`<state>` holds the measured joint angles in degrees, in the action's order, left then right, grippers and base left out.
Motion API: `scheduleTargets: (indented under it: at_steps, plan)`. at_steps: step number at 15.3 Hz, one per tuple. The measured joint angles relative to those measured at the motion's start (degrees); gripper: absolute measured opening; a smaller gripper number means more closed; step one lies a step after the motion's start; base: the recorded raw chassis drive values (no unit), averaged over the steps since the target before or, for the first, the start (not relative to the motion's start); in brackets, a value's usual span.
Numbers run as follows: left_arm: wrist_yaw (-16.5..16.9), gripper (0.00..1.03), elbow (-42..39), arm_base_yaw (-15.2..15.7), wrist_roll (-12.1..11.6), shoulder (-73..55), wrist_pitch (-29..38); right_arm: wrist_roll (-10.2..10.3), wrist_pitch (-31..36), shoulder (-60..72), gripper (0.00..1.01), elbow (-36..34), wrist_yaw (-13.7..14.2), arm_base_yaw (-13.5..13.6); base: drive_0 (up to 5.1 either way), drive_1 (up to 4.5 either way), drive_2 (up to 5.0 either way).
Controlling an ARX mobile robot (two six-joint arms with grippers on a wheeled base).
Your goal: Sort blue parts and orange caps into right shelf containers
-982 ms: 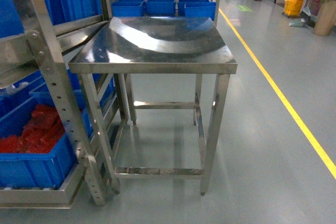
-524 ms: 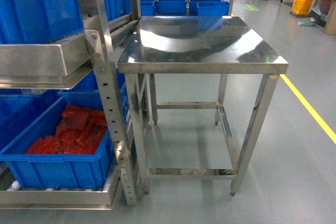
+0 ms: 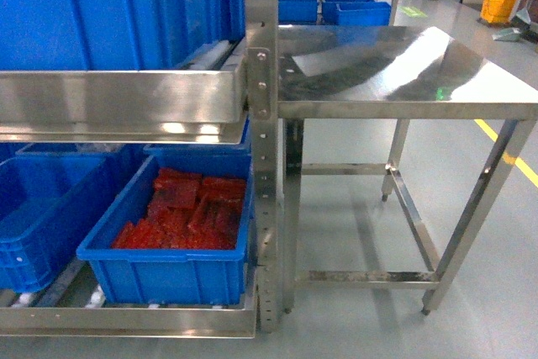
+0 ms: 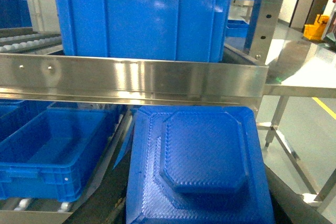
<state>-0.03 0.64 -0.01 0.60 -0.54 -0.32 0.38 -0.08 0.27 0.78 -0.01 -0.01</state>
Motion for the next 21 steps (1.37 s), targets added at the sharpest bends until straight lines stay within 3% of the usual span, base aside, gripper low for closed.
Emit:
scheduleTargets:
  at_steps: [21]
  plan:
    - [0.0,0.41,0.0,0.0,0.0,0.0,-0.1,0.0,-0.3,0.0,0.43,0.0,0.0,0.0,-5.1,2.36,2.4]
